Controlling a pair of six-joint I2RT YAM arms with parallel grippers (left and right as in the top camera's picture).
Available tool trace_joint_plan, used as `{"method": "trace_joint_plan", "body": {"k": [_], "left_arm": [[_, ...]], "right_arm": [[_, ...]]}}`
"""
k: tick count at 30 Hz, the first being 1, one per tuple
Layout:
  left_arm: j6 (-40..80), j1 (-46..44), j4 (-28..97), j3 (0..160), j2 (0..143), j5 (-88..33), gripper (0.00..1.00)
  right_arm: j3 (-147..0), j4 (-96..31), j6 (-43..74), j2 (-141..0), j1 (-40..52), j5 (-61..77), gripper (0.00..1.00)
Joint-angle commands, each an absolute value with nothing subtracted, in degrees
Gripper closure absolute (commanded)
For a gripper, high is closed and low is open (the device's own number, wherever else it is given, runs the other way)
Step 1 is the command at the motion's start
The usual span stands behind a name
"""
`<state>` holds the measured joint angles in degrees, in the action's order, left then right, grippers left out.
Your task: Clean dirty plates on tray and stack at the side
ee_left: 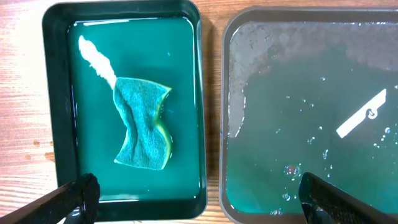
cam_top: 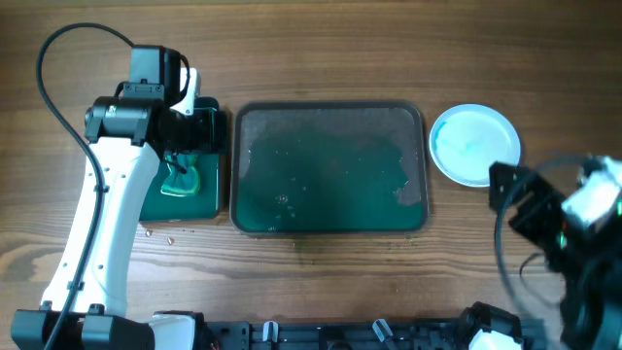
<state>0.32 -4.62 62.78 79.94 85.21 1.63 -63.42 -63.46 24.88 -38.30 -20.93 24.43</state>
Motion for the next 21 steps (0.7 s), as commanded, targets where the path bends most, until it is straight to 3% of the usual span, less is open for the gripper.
{"method": "trace_joint_plan", "body": {"k": [1,10,18,21], "left_arm": [[0.89,-4.75,62.65,80.49,84.71,1.08,0.0],[0.89,-4.75,62.65,80.49,84.71,1.08,0.0],[0.89,-4.75,62.65,80.49,84.71,1.08,0.0],[0.89,-4.75,62.65,80.49,84.71,1.06,0.0]], "right_arm": [[-64.07,-63.66,27.4,-32.56,-20.97,20.82,0.0],[-61.41,-57.63,5.52,-28.49,-20.97,22.39,0.0],[-41.1,-28.29,1.72,-17.5,-7.11,18.74,0.0],[-28.88,-16.86,7.42,-12.36,-2.98,13.39,0.0]]}}
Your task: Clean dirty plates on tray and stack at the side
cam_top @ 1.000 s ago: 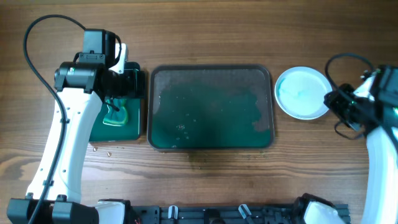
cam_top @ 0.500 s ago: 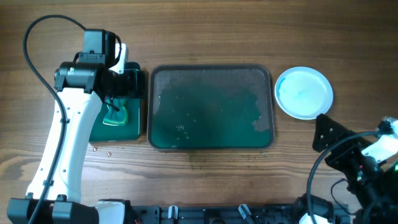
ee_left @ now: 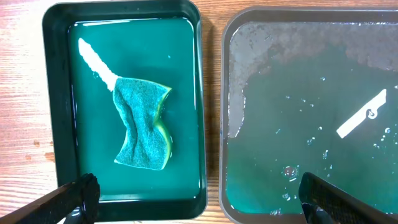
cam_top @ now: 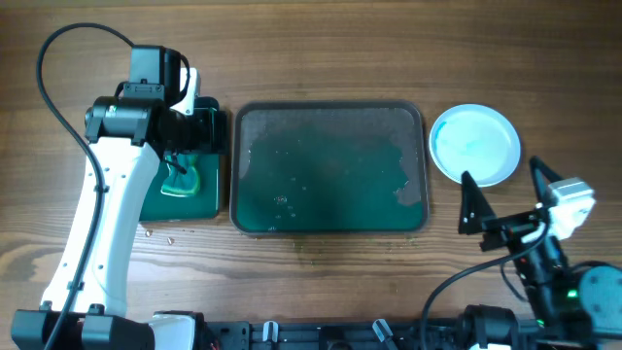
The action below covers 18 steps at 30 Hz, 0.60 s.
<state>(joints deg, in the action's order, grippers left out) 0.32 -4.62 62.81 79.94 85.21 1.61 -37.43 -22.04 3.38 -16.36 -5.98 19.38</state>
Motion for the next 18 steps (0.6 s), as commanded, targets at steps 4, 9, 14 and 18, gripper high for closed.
{"method": "trace_joint_plan", "body": {"k": [4,9,14,18], "left_arm": [[0.89,-4.75,62.65,80.49,84.71,1.08,0.0],[0.89,-4.75,62.65,80.49,84.71,1.08,0.0],[0.89,-4.75,62.65,80.49,84.71,1.08,0.0],[0.89,-4.75,62.65,80.49,84.71,1.08,0.0]], "right_arm": [[-17.98,-9.1,12.12,-7.31,1.63,8.84,0.0],[-6.31,0.49,12.53,-0.97,3.92,8.97,0.0],[-1.06,4.23,14.22,-0.19,3.92,8.73,0.0],[-0.27,0.6,18.48,-0.19,3.97,8.95,0.0]]}}
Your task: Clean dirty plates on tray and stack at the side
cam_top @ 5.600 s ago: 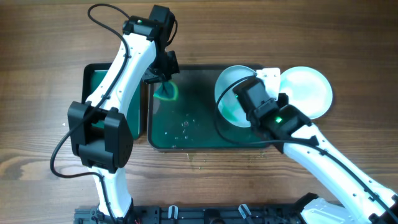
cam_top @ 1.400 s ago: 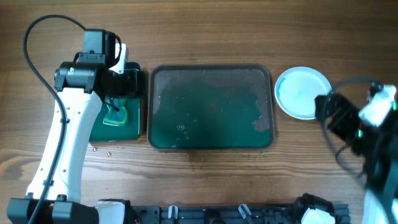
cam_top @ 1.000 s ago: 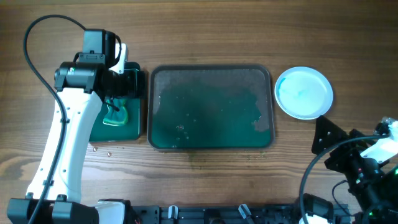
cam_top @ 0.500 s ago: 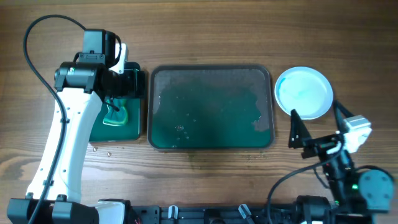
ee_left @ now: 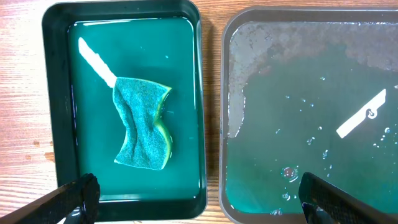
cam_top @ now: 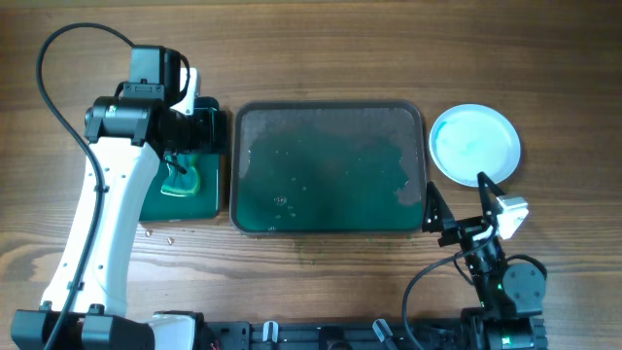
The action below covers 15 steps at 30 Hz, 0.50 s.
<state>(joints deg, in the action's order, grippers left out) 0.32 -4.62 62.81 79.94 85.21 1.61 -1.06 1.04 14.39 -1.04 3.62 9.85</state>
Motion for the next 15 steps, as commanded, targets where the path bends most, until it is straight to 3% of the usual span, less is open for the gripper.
{"method": "trace_joint_plan", "body": {"k": [1,15], "left_arm": [[0.89,-4.75,62.65,80.49,84.71,1.08,0.0],[0.89,-4.75,62.65,80.49,84.71,1.08,0.0]], "right_arm": [[-0.27,0.69,19.18,-0.19,3.97,8.93,0.0],[-0.3,0.64,19.68,-0.21,3.97,8.75,0.0]]}}
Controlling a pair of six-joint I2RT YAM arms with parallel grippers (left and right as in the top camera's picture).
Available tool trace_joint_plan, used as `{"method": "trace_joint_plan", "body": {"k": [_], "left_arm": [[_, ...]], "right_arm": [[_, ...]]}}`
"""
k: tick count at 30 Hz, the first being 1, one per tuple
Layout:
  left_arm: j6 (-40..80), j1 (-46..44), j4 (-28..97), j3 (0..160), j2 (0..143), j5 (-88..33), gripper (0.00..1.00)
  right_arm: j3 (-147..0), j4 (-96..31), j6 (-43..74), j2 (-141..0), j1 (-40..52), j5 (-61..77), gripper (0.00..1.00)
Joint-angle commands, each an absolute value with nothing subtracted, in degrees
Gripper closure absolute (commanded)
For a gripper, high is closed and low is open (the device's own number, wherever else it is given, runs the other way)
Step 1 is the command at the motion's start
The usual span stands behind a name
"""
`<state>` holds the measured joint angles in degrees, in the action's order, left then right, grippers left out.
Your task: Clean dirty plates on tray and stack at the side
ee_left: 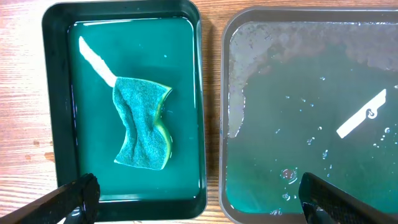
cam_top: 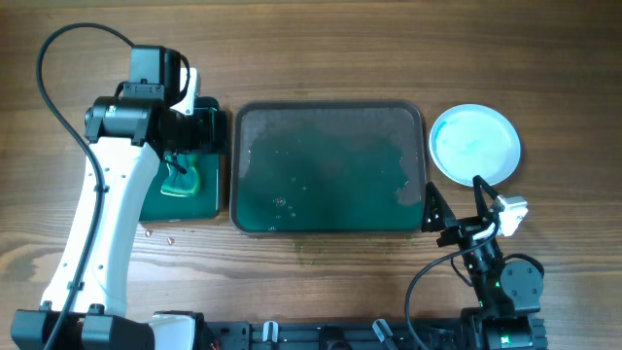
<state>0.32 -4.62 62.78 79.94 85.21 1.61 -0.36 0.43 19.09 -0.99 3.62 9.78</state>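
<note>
A white plate lies on the wood to the right of the grey tray, which holds green water and no plate. My left gripper hangs open high over the gap between the small dark basin and the tray, nothing between its fingers. A green sponge lies in the basin's water. My right gripper is open, near the table's front edge, just below the tray's front right corner and short of the plate.
The small basin stands against the tray's left side under my left arm. A few crumbs lie on the wood in front of it. Bare wood runs along the back and front of the table.
The right arm has barely shifted, its wrist a touch to the right. My left arm, sponge, plate and tray are as they were.
My right arm was at the far right edge, beside the plate. Then it stood lower, in front of the plate with its fingers spread. After that it was folded near the front edge below the tray's corner, where it stays. The left gripper held open over the basin throughout.
</note>
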Motion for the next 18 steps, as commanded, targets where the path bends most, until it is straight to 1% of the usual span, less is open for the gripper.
{"method": "trace_joint_plan", "body": {"k": [1,8,12,15,18], "left_arm": [[0.89,-4.75,62.65,80.49,84.71,1.08,0.0],[0.84,-4.78,62.74,80.49,83.72,1.13,0.0],[0.86,-4.75,62.3,80.47,76.58,1.06,0.0],[0.86,-4.69,58.08,79.2,69.65,0.8,0.0],[0.89,-3.51,47.86,71.55,59.96,-2.55,0.0]], "right_arm": [[-0.3,0.62,19.68,-0.21,3.97,8.75,0.0],[-0.3,0.62,19.7,-0.21,3.97,8.78,0.0],[-0.3,0.64,19.7,-0.21,3.97,8.75,0.0],[-0.3,0.62,19.7,-0.21,3.97,8.75,0.0],[-0.3,0.64,19.7,-0.21,3.97,8.75,0.0]]}}
